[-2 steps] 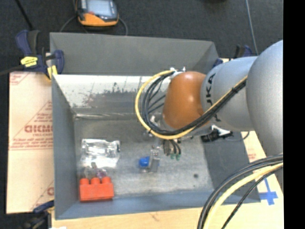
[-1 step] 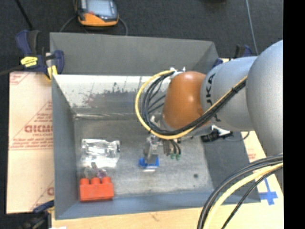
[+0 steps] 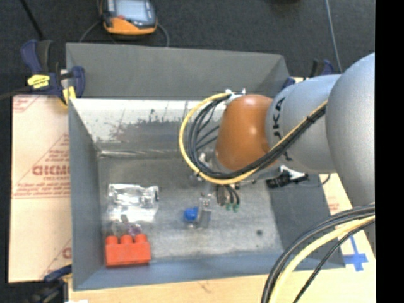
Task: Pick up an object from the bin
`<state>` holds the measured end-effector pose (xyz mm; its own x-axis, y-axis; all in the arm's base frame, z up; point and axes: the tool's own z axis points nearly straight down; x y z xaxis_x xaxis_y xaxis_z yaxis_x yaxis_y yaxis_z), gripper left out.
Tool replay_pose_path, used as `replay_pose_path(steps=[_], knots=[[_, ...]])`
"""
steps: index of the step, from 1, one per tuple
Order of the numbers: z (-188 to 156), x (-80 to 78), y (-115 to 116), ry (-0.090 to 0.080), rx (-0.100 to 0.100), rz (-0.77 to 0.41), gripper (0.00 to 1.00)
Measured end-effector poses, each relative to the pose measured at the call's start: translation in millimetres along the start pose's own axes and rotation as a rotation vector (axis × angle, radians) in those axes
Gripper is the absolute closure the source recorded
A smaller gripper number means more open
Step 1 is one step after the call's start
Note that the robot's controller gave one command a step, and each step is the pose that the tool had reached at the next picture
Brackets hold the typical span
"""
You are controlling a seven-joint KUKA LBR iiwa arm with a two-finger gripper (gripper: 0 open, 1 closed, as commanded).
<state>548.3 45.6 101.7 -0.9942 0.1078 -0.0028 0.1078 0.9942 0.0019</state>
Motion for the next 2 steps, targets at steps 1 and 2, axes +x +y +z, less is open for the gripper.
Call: replay_pose_path(steps=[1, 2], knots=[[0.0, 0.0, 0.0, 0.0, 0.0, 0.0, 1.0], [0.0, 0.0, 0.0, 0.0, 0.0, 0.001, 0.0]])
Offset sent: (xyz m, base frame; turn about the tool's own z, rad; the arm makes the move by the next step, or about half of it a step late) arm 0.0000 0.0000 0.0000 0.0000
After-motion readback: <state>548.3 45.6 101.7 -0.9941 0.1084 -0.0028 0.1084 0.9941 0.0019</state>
